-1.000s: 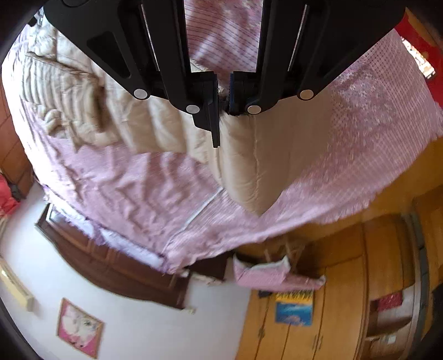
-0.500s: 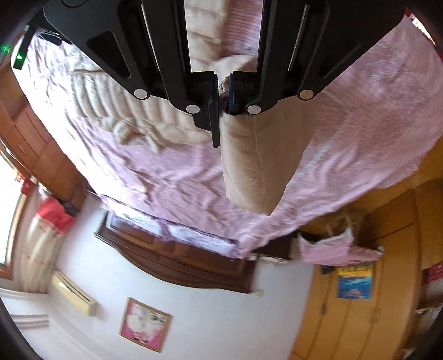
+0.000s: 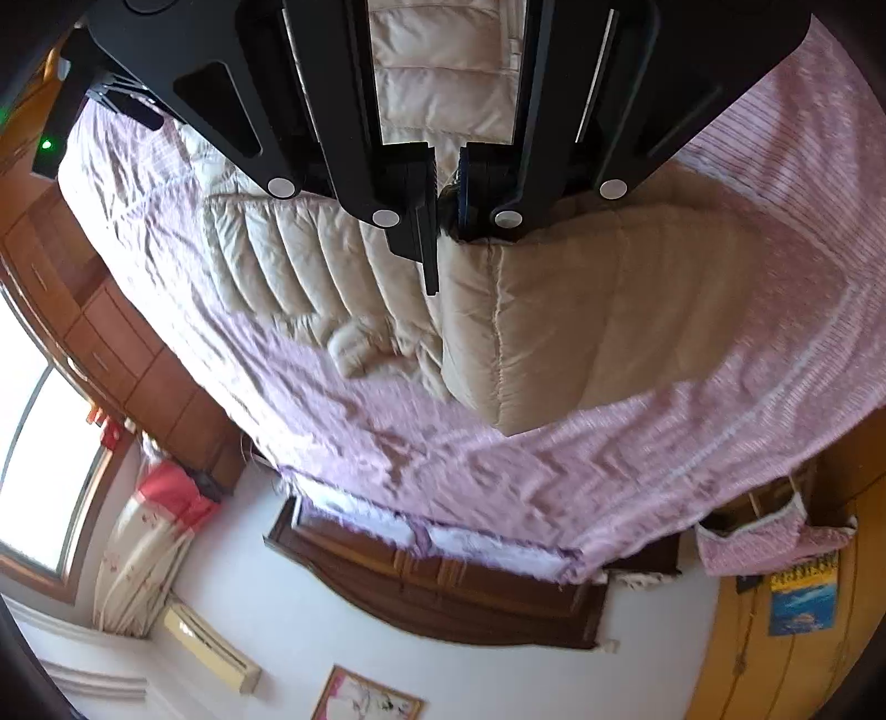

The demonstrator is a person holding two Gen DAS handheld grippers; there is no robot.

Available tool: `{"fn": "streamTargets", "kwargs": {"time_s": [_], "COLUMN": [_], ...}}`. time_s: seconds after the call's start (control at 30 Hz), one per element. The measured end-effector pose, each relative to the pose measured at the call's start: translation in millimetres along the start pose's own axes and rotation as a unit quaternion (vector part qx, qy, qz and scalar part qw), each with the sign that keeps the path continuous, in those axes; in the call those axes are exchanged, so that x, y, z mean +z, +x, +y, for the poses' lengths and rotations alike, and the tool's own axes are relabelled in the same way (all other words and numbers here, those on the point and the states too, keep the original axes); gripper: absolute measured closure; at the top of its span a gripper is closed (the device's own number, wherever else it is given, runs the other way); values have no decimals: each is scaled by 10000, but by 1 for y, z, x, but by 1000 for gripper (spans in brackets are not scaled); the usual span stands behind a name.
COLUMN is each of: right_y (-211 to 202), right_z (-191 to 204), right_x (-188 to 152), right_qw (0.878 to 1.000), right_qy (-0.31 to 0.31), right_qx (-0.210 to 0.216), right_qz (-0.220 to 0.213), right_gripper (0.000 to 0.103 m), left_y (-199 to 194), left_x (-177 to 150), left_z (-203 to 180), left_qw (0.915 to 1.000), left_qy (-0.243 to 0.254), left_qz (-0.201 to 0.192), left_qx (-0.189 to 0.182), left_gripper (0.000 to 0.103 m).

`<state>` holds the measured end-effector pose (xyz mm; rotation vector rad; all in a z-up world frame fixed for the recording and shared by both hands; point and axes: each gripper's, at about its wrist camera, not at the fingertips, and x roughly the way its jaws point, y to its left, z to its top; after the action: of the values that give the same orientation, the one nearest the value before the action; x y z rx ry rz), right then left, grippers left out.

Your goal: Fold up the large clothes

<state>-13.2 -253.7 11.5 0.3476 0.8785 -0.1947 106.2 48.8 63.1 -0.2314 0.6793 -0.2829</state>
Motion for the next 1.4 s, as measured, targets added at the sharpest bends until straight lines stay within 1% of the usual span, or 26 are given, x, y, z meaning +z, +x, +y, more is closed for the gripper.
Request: {"fn": "streamTargets", "kwargs": {"time_s": [0.13,0.27,0.37,0.57,0.63,0.67,0.7,0.73,0.77,0.87,0.97,1.03,1.17,1.27,1.4], "right_y": [0,-1,0,3,3,3,3,3,4,5,5,5,4,3,5], "right_z": [-3,-7,-10,-12,-11,-11,-11,-11,-11,-11,-7,-2,13,34,63], "right_x": [-1,-2,-2,-3,-4,-4,-4,-5,-4,-4,-4,-4,-1,4,9], "right_qw": [10000,10000,9999,9999,9999,9999,9999,9999,9999,9998,9998,9998,9993,9982,9956], "right_qy": [29,51,109,136,132,126,128,132,139,143,116,73,-63,-274,-470], "right_qx": [14,15,21,42,52,58,55,54,60,75,118,181,358,525,800], "right_qz": [3,8,16,44,50,54,53,59,63,73,76,79,93,89,150], "right_gripper": [9,9,9,9,9,9,9,9,9,9,9,9,9,9,9], "left_y": [27,52,65,81,84,84,83,81,77,62,47,36,17,8,-2], "left_x": [-16,-32,-45,-59,-62,-64,-63,-63,-63,-65,-67,-67,-69,-68,-67], "left_z": [-11,-13,-16,-20,-20,-20,-19,-19,-21,-25,-18,-11,7,19,39], "left_qw": [9989,9963,9945,9913,9898,9892,9889,9887,9889,9886,9878,9878,9884,9879,9874], "left_qy": [53,41,76,167,193,158,122,104,111,204,80,-38,-125,-170,-231], "left_qz": [440,842,1031,1302,1402,1441,1464,1470,1447,1441,1494,1502,1514,1533,1474], "left_qx": [-152,-193,-150,-133,-150,-195,-239,-275,-307,-372,-443,-419,-82,138,521], "left_gripper": [98,98,98,97,87,71,53,45,35,28,25,24,23,23,23]}}
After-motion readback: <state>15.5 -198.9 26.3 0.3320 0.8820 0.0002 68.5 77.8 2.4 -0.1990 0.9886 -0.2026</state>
